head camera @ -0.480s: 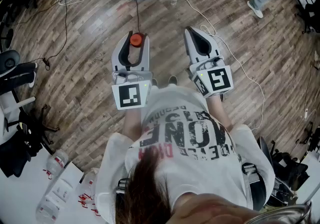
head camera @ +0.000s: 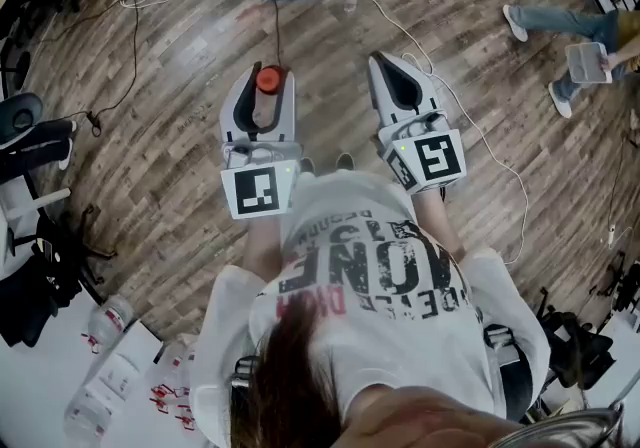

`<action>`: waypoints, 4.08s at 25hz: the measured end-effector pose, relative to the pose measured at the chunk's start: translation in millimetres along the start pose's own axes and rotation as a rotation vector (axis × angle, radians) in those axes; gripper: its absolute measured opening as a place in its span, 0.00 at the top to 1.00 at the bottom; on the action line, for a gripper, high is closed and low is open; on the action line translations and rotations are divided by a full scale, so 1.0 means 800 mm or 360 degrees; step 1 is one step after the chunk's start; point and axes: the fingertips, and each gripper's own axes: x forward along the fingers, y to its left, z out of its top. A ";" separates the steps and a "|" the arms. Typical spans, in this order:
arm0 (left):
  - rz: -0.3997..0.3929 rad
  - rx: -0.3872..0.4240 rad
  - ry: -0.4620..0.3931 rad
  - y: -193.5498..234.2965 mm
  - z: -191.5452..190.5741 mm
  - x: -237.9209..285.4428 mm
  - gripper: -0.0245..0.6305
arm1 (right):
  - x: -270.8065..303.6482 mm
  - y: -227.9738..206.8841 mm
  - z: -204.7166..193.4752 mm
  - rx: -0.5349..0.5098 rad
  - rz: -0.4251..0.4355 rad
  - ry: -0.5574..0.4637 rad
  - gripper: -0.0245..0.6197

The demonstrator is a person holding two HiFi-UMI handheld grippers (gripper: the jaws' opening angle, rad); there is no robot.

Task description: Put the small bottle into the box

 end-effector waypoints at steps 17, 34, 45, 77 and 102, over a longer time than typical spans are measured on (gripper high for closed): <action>0.0047 0.0007 -0.0034 -0.036 -0.001 0.024 0.74 | -0.015 -0.051 -0.016 0.0070 0.0013 0.0004 0.96; -0.0060 -0.0025 -0.0033 0.098 0.003 0.188 0.74 | 0.181 -0.093 0.002 0.0050 -0.0076 0.0015 0.96; -0.0133 -0.0034 -0.0033 0.171 -0.002 0.265 0.74 | 0.286 -0.095 -0.002 0.0050 -0.0115 0.0034 0.96; 0.0066 -0.0071 -0.0034 0.238 -0.009 0.463 0.74 | 0.481 -0.224 0.001 0.0042 0.0085 0.0051 0.96; 0.0120 -0.0028 -0.0112 0.229 0.012 0.538 0.74 | 0.513 -0.301 -0.005 0.0074 0.0094 0.0062 0.96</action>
